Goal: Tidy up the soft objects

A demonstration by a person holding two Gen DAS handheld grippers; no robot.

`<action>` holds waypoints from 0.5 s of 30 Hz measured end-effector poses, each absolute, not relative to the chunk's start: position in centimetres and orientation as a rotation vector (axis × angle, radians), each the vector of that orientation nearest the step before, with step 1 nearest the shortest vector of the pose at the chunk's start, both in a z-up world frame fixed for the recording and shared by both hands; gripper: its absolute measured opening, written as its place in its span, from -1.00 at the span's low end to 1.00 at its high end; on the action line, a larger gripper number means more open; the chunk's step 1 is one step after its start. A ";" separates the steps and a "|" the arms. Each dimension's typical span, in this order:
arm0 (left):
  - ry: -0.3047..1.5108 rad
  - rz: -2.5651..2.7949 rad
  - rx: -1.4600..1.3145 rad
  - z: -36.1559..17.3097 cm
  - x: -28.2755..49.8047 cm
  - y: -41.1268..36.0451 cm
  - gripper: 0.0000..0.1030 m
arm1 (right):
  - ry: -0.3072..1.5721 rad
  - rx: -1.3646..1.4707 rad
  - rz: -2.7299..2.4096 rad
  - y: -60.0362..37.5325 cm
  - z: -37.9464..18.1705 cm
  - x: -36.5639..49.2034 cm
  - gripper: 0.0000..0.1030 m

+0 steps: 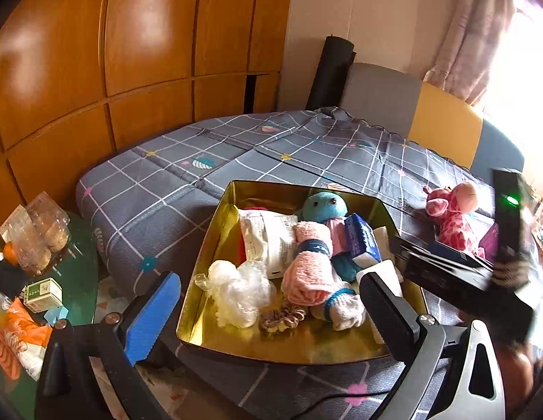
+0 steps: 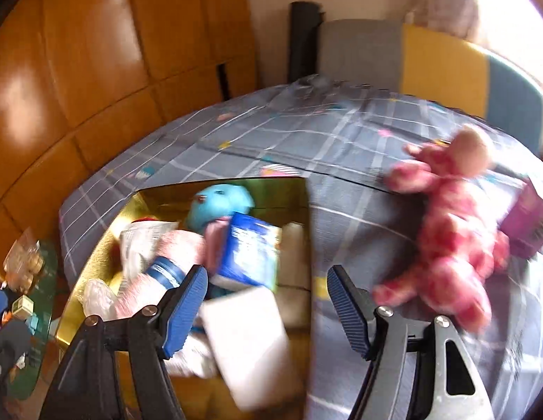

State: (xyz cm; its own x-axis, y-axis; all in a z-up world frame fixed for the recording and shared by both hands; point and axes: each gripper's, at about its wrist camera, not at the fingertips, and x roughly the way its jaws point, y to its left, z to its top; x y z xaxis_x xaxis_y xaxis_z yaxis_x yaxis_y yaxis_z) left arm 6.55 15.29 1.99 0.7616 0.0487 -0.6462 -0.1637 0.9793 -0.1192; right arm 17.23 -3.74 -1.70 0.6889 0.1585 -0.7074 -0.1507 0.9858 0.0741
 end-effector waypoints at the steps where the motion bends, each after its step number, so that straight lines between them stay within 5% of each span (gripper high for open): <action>1: 0.692 0.113 -0.165 2.1 6.4 14.9 0.99 | 0.789 0.016 0.152 -4.5 -1.5 16.6 0.40; 15: 0.673 0.062 -0.070 1.0 3.7 6.3 0.99 | 0.703 0.049 -0.126 -12.9 -0.5 5.6 0.40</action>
State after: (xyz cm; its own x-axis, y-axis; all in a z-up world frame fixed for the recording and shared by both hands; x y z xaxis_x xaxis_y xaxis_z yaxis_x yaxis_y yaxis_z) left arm 3.67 6.30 0.95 0.7804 0.0345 -0.6243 -0.0796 0.9958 -0.0445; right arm 5.65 -12.93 -0.53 0.7556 -0.0988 -0.6475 0.1319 0.9913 0.0026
